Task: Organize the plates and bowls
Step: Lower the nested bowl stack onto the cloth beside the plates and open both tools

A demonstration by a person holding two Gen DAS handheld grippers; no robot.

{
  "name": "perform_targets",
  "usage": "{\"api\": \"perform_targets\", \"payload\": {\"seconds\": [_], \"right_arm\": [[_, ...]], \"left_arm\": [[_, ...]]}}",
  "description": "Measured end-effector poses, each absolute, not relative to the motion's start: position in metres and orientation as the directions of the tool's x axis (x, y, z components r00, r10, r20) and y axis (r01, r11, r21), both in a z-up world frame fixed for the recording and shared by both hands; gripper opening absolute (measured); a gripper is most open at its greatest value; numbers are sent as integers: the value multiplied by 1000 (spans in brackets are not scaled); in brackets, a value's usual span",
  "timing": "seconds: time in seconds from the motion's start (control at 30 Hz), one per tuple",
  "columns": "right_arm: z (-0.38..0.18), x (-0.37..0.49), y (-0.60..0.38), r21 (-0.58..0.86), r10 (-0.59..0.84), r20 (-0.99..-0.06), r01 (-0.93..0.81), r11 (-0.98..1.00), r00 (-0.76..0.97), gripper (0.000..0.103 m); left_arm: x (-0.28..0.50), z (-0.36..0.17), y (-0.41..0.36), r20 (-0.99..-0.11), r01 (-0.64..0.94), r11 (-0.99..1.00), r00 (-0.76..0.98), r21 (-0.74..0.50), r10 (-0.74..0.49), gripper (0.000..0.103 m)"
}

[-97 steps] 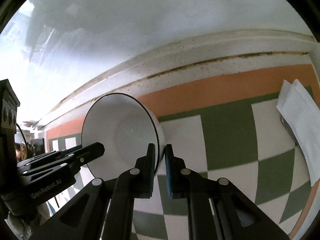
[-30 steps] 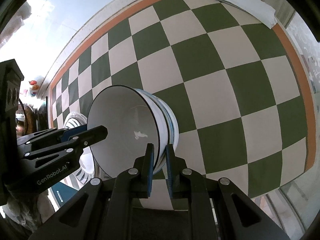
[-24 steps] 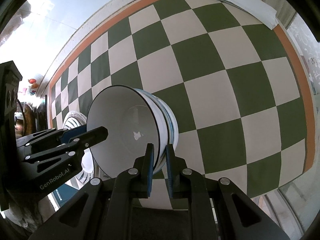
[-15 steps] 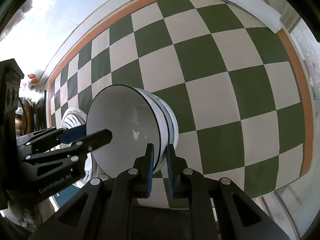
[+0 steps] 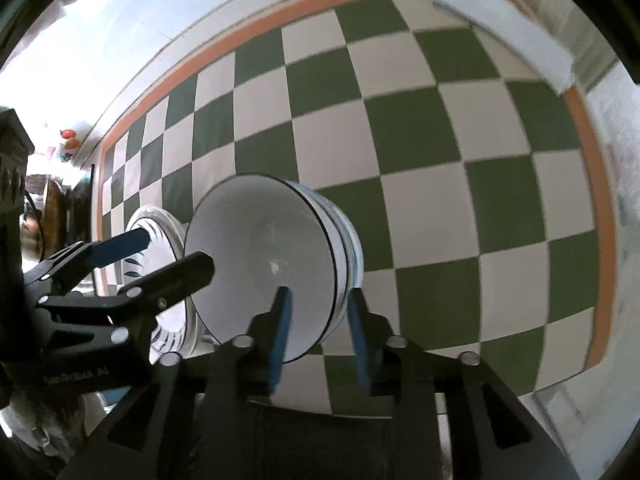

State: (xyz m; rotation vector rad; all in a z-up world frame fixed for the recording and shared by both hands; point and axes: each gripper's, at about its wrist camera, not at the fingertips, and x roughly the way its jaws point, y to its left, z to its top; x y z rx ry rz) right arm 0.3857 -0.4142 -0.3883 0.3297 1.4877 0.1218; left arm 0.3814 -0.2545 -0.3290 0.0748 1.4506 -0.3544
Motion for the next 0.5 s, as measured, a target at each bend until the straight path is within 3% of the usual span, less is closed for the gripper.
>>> {"api": "perform_targets", "payload": {"seconds": [0.1,0.13,0.17,0.5], "right_arm": [[-373,381,-416,264,249,-960,116,958,124,68],[-367,378,-417,279,261,-955,122,953,140,84],[-362,375,-418,288,269,-951,125,949,150,88],[-291,321,-395,237,188,-938,144,961,291,92]], "left_arm": [[379,-312,-239,-969,248,954,132,-170,-207,97],[378,-306,-236,-967,244,955,149,-169,-209,97],[377,-300,-233,-963,240,956,168,-168,-212,98],[329,-240,-207,-931,285,943,268,-169,-248,100]]}}
